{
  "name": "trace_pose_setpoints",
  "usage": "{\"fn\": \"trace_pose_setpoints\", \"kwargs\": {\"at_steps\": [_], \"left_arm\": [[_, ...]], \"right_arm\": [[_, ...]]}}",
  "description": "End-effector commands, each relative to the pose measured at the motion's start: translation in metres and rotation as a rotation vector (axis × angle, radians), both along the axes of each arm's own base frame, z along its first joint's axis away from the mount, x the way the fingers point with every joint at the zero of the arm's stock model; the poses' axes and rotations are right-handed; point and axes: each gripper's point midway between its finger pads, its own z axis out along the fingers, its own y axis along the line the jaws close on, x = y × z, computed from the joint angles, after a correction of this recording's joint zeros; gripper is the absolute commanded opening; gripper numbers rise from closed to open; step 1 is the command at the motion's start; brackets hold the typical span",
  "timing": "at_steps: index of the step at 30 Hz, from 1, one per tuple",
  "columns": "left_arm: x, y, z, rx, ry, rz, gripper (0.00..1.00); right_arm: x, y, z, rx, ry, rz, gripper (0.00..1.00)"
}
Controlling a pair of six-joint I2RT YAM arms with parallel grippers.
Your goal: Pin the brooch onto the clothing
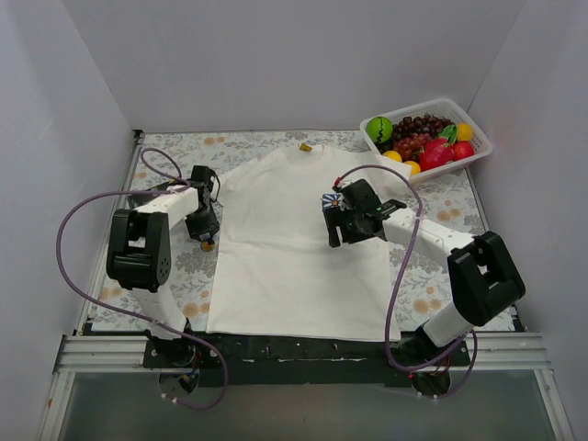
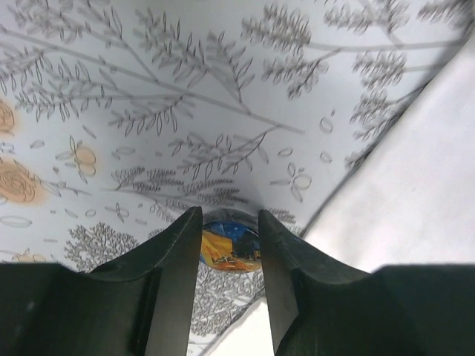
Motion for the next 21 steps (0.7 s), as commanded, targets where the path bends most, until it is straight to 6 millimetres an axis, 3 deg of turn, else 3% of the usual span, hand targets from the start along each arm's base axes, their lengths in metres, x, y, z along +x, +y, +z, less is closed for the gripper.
{"fn": "trace_pose_setpoints", "kwargs": {"at_steps": [1, 4, 11, 12, 14, 16, 21], "left_arm": [[-0.036, -0.004, -0.009, -0.029, 0.09, -0.002, 0.37], [-0.021, 0.001, 0.008, -0.014, 0.007, 0.022, 0.45], [0.024, -0.003, 0.078, -0.163, -0.282, 0.042, 0.57], [0.025, -0.005, 0.093, -0.186, -0.335, 0.036, 0.58], [0.026, -0.011, 0.105, -0.251, -0.39, 0.03, 0.58], [0.022, -0.012, 0.115, -0.295, -0.434, 0.044, 0.58], [0.006, -0.022, 0.119, -0.413, -0.448, 0.053, 0.54]], "right_arm": [[0.009, 0.025, 0.023, 0.052, -0.059, 0.041, 0.82], [0.009, 0.037, 0.024, 0.067, -0.053, 0.054, 0.82], [0.016, 0.083, 0.043, 0.189, -0.084, 0.114, 0.83], [0.021, 0.093, 0.051, 0.22, -0.106, 0.127, 0.83], [0.021, 0.109, 0.049, 0.24, -0.094, 0.159, 0.9], [0.023, 0.129, 0.06, 0.283, -0.11, 0.201, 0.91], [0.026, 0.173, 0.064, 0.361, -0.11, 0.29, 0.91]]}}
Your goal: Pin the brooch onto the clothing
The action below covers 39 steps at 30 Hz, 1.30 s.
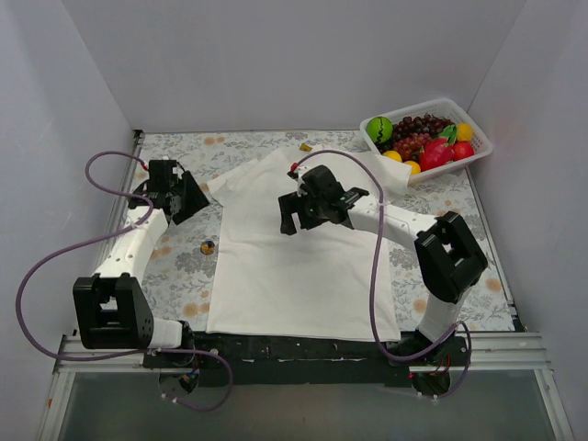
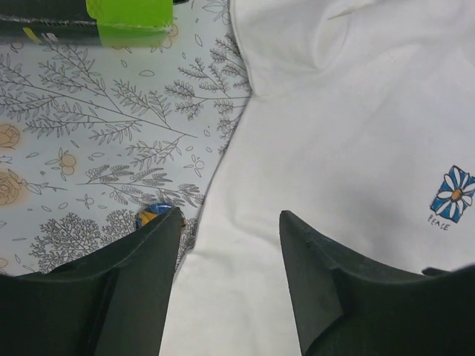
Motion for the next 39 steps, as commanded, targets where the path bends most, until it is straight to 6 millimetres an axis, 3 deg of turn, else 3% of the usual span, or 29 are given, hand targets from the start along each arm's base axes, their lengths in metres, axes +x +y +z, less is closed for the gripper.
{"fn": "trace_pose_setpoints", "kwargs": {"at_steps": [1, 5, 7, 8, 9, 10, 13, 15, 16, 22, 25, 30, 39], "left_arm": [[-0.014, -0.005, -0.004, -0.137, 0.0, 0.001, 0.53], [-0.029, 0.015, -0.012, -0.204, 0.031, 0.081, 0.47], [-0.034, 0.015, -0.017, -0.26, 0.043, 0.086, 0.45], [-0.04, 0.022, -0.023, -0.299, 0.055, 0.111, 0.45], [-0.043, 0.023, -0.026, -0.341, 0.062, 0.123, 0.44], [-0.046, 0.026, -0.026, -0.408, 0.061, 0.13, 0.41], [-0.056, 0.033, -0.041, -0.467, 0.104, 0.156, 0.34], [-0.061, 0.035, -0.051, -0.477, 0.134, 0.175, 0.27], [-0.061, 0.037, -0.053, -0.487, 0.136, 0.192, 0.24], [-0.067, 0.026, -0.085, -0.602, 0.211, 0.213, 0.0], [-0.068, 0.022, -0.097, -0.642, 0.25, 0.22, 0.0], [-0.073, 0.029, -0.116, -0.604, 0.296, 0.261, 0.0], [-0.078, 0.032, -0.129, -0.575, 0.32, 0.28, 0.0]], "right_arm": [[0.004, 0.061, 0.032, 0.172, -0.049, 0.128, 0.89], [0.0, 0.111, 0.038, 0.255, -0.036, 0.234, 0.85], [-0.006, 0.133, 0.041, 0.295, -0.033, 0.282, 0.84], [-0.005, 0.142, 0.033, 0.307, -0.021, 0.29, 0.84], [-0.002, 0.153, 0.042, 0.335, -0.034, 0.302, 0.84], [-0.006, 0.161, 0.032, 0.333, -0.014, 0.32, 0.83], [-0.006, 0.181, 0.034, 0.38, -0.011, 0.349, 0.81], [-0.005, 0.193, 0.042, 0.428, -0.008, 0.365, 0.75], [-0.008, 0.198, 0.033, 0.434, 0.018, 0.383, 0.73], [-0.008, 0.233, 0.03, 0.464, 0.002, 0.401, 0.69], [-0.009, 0.243, 0.017, 0.46, 0.029, 0.403, 0.65], [-0.011, 0.252, 0.012, 0.478, 0.036, 0.415, 0.62], [-0.017, 0.255, -0.017, 0.441, 0.081, 0.415, 0.54]]}}
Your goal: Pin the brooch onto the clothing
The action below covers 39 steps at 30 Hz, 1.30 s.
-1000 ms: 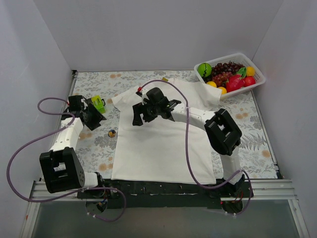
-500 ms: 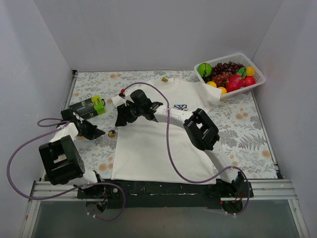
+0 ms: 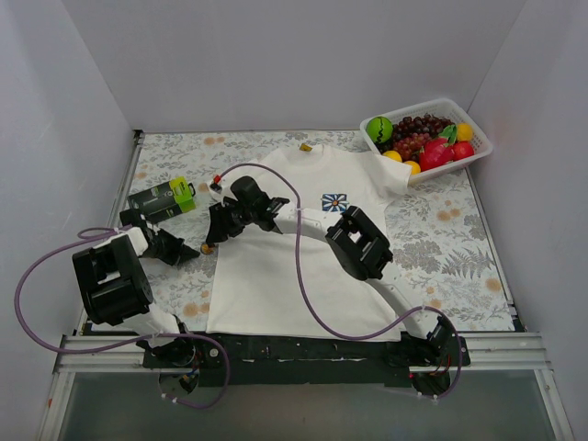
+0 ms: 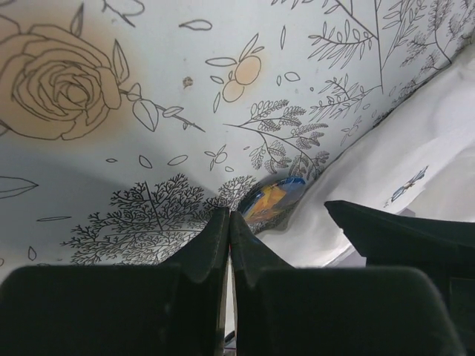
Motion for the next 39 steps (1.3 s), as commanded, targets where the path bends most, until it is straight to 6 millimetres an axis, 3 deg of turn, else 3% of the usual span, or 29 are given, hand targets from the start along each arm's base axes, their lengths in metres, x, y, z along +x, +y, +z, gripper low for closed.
{"fn": "trace_pose_setpoints", "kwargs": {"at_steps": [1, 8, 12, 18, 30, 39], "left_arm": [[-0.003, 0.005, -0.008, 0.03, 0.01, 0.003, 0.0], [-0.005, 0.005, -0.013, 0.033, 0.017, 0.0, 0.0], [-0.005, 0.005, -0.015, 0.033, 0.019, -0.005, 0.0], [-0.001, 0.006, -0.013, 0.03, 0.011, -0.005, 0.0], [-0.001, 0.005, -0.016, 0.028, 0.017, -0.01, 0.0], [-0.001, 0.005, -0.014, 0.023, 0.007, -0.011, 0.0]], "right_arm": [[0.002, 0.011, 0.005, 0.033, -0.012, 0.016, 0.54], [0.008, 0.013, -0.014, 0.006, 0.006, -0.012, 0.52], [0.004, 0.013, -0.021, -0.001, 0.021, 0.002, 0.47], [-0.006, 0.009, -0.031, -0.017, 0.056, 0.032, 0.46], [-0.029, 0.012, -0.027, 0.025, 0.123, 0.118, 0.45], [-0.028, 0.012, -0.014, 0.079, 0.152, 0.122, 0.43]]}}
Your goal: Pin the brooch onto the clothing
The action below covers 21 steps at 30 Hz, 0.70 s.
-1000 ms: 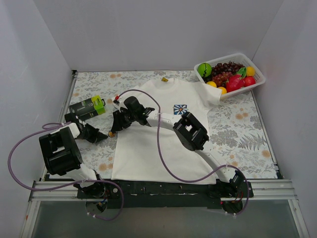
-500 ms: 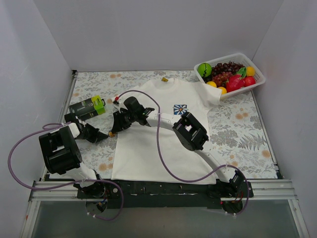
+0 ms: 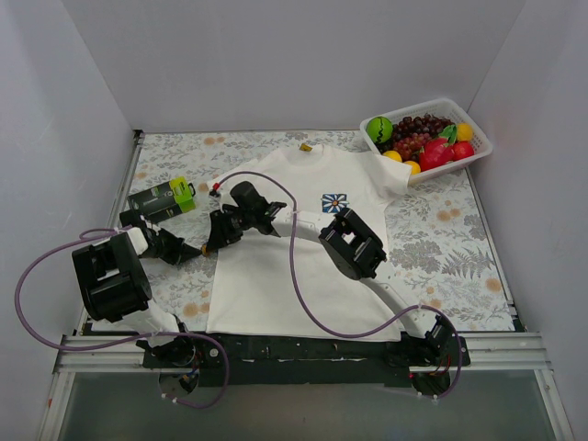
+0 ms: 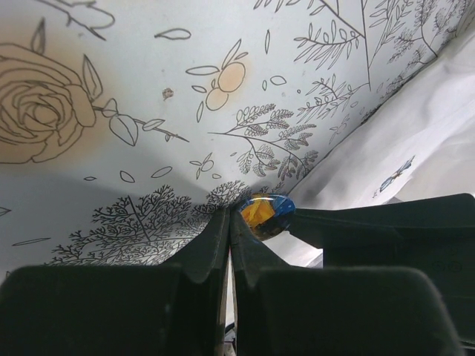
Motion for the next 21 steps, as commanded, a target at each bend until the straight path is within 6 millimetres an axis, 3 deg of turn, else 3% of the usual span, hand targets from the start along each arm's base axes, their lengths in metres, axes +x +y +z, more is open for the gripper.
{"fn": "trace_pose_setpoints", "kwargs": {"at_steps": [1, 7, 11, 19, 21], "left_arm": [[-0.005, 0.008, -0.011, 0.056, 0.026, -0.002, 0.0], [-0.005, 0.006, -0.007, 0.049, 0.01, -0.007, 0.0], [-0.004, 0.005, -0.001, 0.052, -0.013, -0.016, 0.0], [0.002, 0.011, 0.015, 0.099, -0.064, -0.028, 0.03], [0.008, 0.008, 0.03, 0.085, -0.124, -0.041, 0.07]], "right_arm": [[-0.003, 0.004, 0.007, 0.056, 0.021, 0.019, 0.41], [0.0, 0.007, 0.006, 0.067, 0.024, 0.009, 0.26], [0.003, 0.009, 0.008, 0.071, 0.022, 0.004, 0.01], [0.006, 0.003, 0.01, 0.06, 0.004, -0.012, 0.01], [0.009, 0.0, 0.022, 0.079, -0.011, -0.017, 0.01]]}}
